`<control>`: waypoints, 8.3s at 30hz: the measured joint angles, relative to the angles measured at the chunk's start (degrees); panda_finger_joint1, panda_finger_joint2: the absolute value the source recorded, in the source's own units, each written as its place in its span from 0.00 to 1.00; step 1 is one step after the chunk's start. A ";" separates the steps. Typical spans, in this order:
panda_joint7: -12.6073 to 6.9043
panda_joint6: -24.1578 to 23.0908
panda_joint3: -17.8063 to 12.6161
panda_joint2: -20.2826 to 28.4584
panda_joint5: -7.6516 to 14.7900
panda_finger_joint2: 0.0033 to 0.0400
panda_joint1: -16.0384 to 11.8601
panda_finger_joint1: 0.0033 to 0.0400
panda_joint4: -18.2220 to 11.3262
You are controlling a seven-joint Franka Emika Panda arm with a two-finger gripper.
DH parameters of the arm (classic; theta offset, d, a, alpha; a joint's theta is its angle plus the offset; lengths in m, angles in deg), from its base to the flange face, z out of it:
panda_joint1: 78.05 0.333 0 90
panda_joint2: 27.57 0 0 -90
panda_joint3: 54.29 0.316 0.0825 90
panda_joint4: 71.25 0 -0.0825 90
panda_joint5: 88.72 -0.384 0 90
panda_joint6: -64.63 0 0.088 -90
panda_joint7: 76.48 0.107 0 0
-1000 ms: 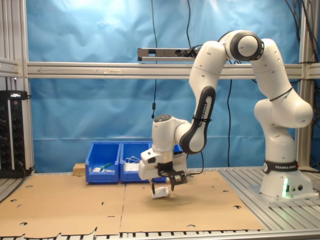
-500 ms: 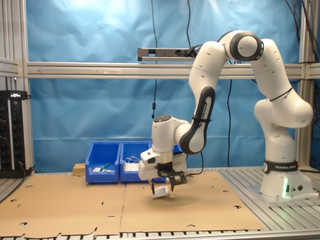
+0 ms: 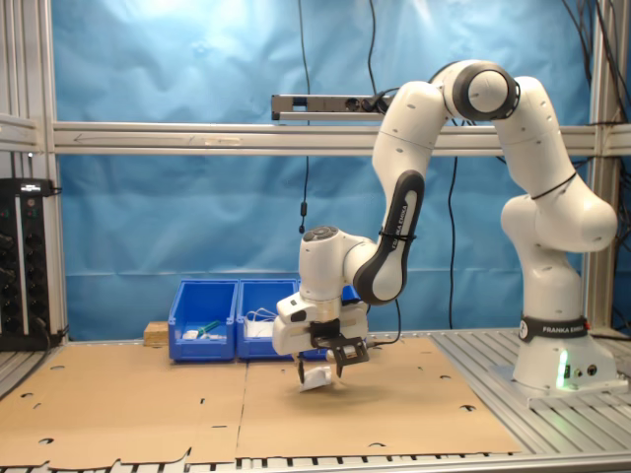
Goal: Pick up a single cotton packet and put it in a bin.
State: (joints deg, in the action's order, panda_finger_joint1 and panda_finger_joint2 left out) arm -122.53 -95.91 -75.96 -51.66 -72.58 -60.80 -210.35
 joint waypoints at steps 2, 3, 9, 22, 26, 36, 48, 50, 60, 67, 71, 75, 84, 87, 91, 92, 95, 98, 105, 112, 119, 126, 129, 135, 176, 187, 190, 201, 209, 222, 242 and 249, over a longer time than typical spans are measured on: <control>0.00 0.00 0.00 0.00 0.00 1.00 0.00 1.00 0.00; 0.00 0.00 0.00 0.00 0.00 1.00 0.00 1.00 0.00; 0.00 0.00 0.00 0.00 0.00 1.00 0.00 1.00 0.00; 0.00 0.00 0.00 0.00 0.00 1.00 0.00 1.00 0.00; 0.00 0.00 0.00 0.00 0.00 1.00 0.00 1.00 0.00; 0.00 0.00 0.00 0.00 0.00 1.00 0.00 1.00 0.00; 0.00 0.00 0.00 0.00 0.00 1.00 0.00 1.00 0.00; 0.00 0.00 0.00 0.00 0.00 1.00 0.00 1.00 0.00; 0.00 0.00 0.00 0.00 0.00 1.00 0.00 1.00 0.00; 0.00 0.00 0.00 0.00 0.00 1.00 0.00 1.00 0.00; 0.00 0.00 0.00 0.00 0.00 1.00 0.00 1.00 0.00; 0.00 0.00 0.00 0.00 0.00 1.00 0.00 1.00 0.00; 0.00 0.00 0.00 0.00 0.00 1.00 0.00 1.00 0.00; 0.00 0.00 0.00 0.00 0.00 1.00 0.00 1.00 0.00; 0.00 0.00 0.00 0.00 0.00 1.00 0.00 1.00 0.00; 0.00 0.00 0.00 0.00 0.00 1.00 0.00 1.00 0.00; 0.00 -0.01 0.00 0.00 0.00 1.00 0.00 1.00 0.00; 0.00 0.00 0.00 -0.01 0.00 0.67 0.00 0.67 0.00; 0.00 0.00 0.00 0.00 0.00 0.42 0.00 0.42 0.00; 0.00 0.00 0.00 0.08 0.00 0.42 0.00 0.42 0.29; 0.00 0.00 0.00 0.06 0.00 0.05 0.00 0.05 0.32; 0.00 0.00 0.00 0.06 0.00 0.05 0.00 0.05 0.32; 0.00 0.00 0.00 0.06 0.00 0.05 0.00 0.05 0.32; 0.00 0.00 0.00 0.06 0.00 0.05 0.00 0.05 0.32; 0.00 3.60 0.23 27.27 0.00 0.06 0.43 0.06 -10.41; 0.00 11.72 -0.01 35.94 0.00 0.06 0.84 0.06 -10.41; 0.00 14.51 -0.53 37.93 0.00 0.06 0.85 0.06 -10.34; 0.00 22.60 -4.62 41.81 0.49 0.06 0.87 0.06 -8.71; 0.00 25.82 -9.70 42.19 3.63 0.06 0.87 0.06 -6.57; 0.00 28.31 -19.85 42.89 11.67 0.06 3.49 0.06 -3.33; 0.00 29.61 -39.86 49.68 24.84 0.06 20.48 0.06 -1.99; 0.00 29.97 -44.47 51.47 28.15 0.06 23.93 0.06 -0.77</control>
State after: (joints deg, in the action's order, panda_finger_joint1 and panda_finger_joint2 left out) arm -122.53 -65.93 -120.42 -0.20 -44.42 -36.87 -211.13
